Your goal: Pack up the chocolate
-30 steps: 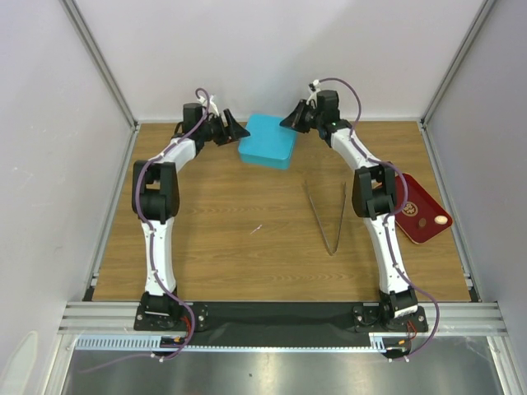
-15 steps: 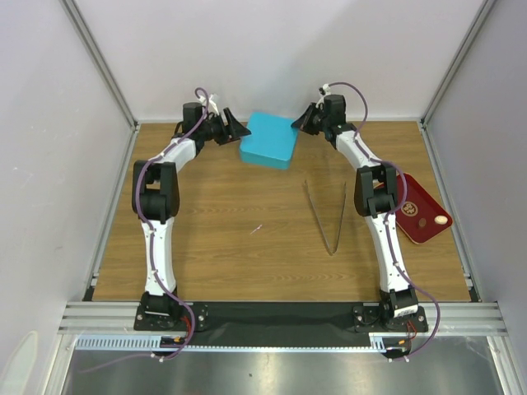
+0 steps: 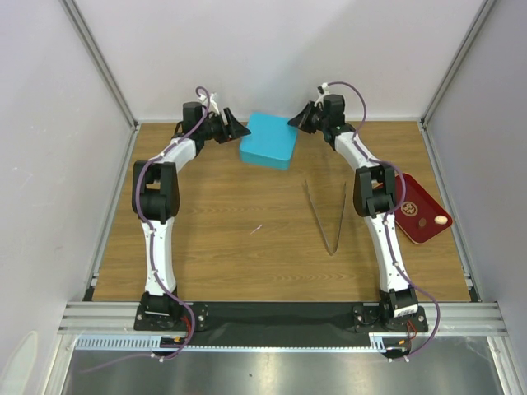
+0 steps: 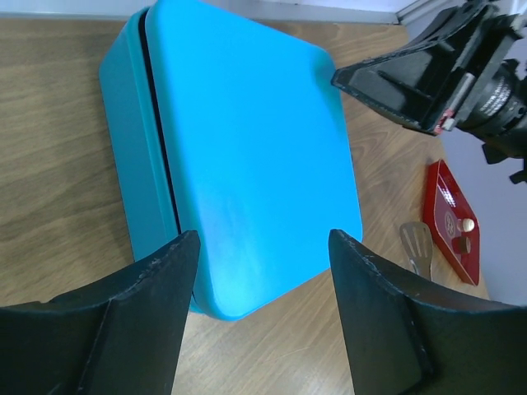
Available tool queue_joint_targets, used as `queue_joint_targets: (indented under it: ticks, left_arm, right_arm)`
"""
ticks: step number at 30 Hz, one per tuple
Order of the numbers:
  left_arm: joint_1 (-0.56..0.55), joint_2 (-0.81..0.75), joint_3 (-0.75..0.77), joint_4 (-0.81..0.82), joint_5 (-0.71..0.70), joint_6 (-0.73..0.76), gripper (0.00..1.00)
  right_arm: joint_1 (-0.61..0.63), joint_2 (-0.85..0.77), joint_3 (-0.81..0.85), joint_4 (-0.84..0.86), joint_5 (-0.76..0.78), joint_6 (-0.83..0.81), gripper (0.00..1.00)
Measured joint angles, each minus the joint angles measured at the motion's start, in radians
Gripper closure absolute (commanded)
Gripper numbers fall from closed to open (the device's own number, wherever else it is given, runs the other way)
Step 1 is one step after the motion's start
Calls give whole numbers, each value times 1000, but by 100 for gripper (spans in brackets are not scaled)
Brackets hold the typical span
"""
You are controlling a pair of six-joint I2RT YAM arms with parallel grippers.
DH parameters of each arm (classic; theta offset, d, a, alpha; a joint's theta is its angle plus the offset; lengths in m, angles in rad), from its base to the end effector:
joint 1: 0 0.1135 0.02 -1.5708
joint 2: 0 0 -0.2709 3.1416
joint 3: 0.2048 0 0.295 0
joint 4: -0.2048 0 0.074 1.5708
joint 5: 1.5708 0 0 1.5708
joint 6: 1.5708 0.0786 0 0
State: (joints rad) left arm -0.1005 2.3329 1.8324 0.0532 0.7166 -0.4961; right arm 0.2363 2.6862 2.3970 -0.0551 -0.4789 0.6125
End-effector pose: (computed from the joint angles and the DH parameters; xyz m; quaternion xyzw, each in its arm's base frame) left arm 0.6011 -0.1125 0.1659 0.0274 0.8138 -0.4303 0.3896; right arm 0.6648 0.1973 0.1593 0.0145 0.8060 0.4070 0.4296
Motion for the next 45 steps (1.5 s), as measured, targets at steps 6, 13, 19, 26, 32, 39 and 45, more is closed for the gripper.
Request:
queue_joint_targets:
  ticks: [6, 13, 19, 26, 32, 39, 45]
  left_arm:
    - [-2, 0, 1, 41, 26, 2, 34]
    - [-16, 13, 82, 58, 77, 22, 37]
    - [-32, 66, 188, 61, 77, 43, 37]
    - [-36, 137, 190, 46, 71, 59, 38]
    - [-36, 155, 193, 30, 44, 80, 37]
    - [-36, 155, 193, 13, 16, 97, 36]
    - [-36, 155, 192, 26, 17, 94, 35]
  right_arm:
    - [6, 32, 6, 43, -11, 24, 99]
    - [6, 23, -3, 75, -21, 18, 99]
    - [14, -117, -148, -13, -2, -94, 100]
    - [66, -356, -366, -144, 69, -243, 100]
    - [113, -475, -493, -222, 101, -320, 100]
    - [169, -487, -662, -218, 163, -360, 100]
    - [183, -487, -701, -198, 204, -379, 100]
